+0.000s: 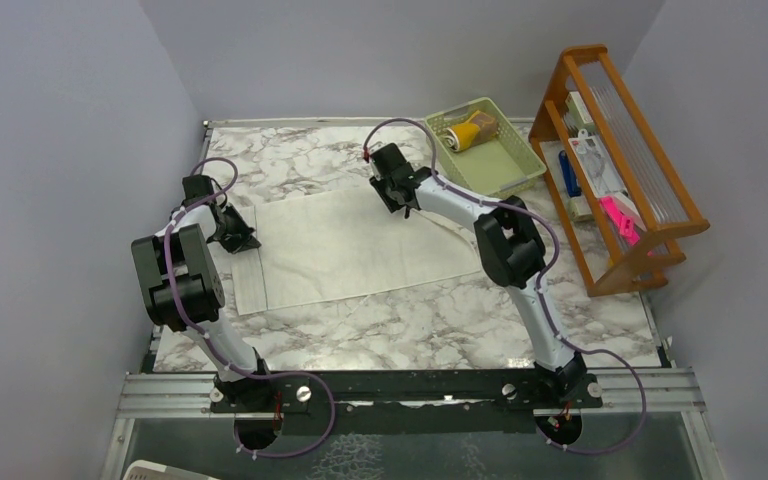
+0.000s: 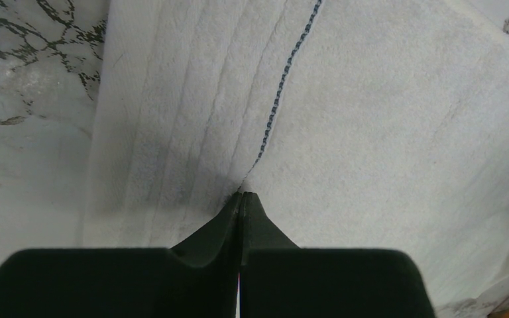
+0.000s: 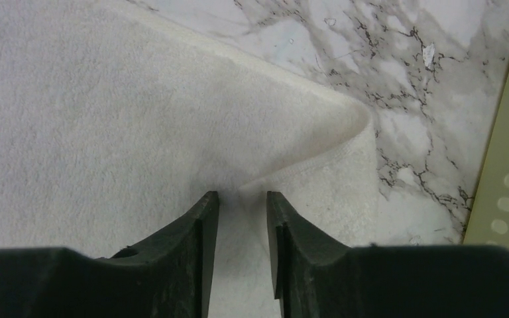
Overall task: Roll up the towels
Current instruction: Fold the towel at the center of the board.
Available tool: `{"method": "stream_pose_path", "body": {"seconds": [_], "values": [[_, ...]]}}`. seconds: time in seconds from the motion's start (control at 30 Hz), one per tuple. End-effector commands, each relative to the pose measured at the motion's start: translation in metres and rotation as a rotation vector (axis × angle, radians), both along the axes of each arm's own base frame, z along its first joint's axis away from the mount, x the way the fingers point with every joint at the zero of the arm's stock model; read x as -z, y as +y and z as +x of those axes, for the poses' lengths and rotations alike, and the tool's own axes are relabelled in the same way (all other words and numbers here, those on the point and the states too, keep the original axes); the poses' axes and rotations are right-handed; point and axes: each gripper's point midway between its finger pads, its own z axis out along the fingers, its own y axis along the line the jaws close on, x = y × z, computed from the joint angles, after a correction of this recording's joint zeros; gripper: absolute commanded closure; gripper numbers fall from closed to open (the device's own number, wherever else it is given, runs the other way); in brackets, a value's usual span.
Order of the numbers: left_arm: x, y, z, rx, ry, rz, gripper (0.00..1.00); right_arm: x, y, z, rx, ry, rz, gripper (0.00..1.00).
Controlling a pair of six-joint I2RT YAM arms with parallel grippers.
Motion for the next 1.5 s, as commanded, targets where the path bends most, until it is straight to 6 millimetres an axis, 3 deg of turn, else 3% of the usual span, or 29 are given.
{"method": "stream_pose_path", "body": {"seconds": [0.0, 0.2, 0.37, 0.43, 0.53, 0.57, 0.8, 1.0, 1.17, 1.23, 1.37, 1.47], "values": [[-0.007, 0.001, 0.001, 0.013, -0.032, 0.006, 0.98, 0.015, -0.009, 0.003, 0.013, 0.045, -0.004, 0.72], [-0.007, 0.002, 0.002, 0.012, -0.033, 0.012, 0.98, 0.015, -0.029, 0.012, 0.071, 0.051, 0.017, 0.97], [-0.006, 0.004, 0.002, 0.01, -0.029, 0.012, 0.98, -0.002, -0.039, 0.02, 0.093, 0.024, 0.037, 0.99], [-0.005, 0.004, 0.001, 0.01, -0.026, 0.014, 0.98, -0.014, -0.035, 0.021, 0.079, 0.014, 0.068, 0.87], [-0.004, 0.004, 0.002, 0.01, -0.023, 0.01, 0.98, -0.027, -0.027, 0.02, 0.049, 0.012, 0.115, 0.5], [-0.006, 0.003, 0.003, 0.01, -0.03, 0.008, 0.98, -0.032, -0.024, 0.019, 0.043, 0.009, 0.128, 0.44], [-0.044, -0.016, 0.02, 0.078, -0.176, 0.032, 0.98, -0.04, -0.025, 0.019, 0.036, 0.007, 0.18, 0.42], [-0.026, -0.038, 0.015, 0.117, -0.151, -0.07, 1.0, -0.021, -0.032, 0.02, 0.059, 0.045, 0.184, 0.44], [0.01, -0.06, 0.009, 0.127, -0.063, -0.237, 1.0, -0.013, -0.036, 0.022, 0.071, 0.057, 0.198, 0.45], [0.017, -0.053, 0.004, 0.112, -0.022, -0.202, 1.0, -0.015, -0.039, 0.023, 0.076, 0.053, 0.203, 0.46], [0.034, -0.02, -0.013, 0.056, 0.118, -0.019, 1.0, -0.017, -0.041, 0.027, 0.081, 0.047, 0.219, 0.46], [0.035, -0.013, -0.016, 0.048, 0.144, 0.019, 1.0, -0.013, -0.04, 0.029, 0.076, 0.057, 0.229, 0.46]]}}
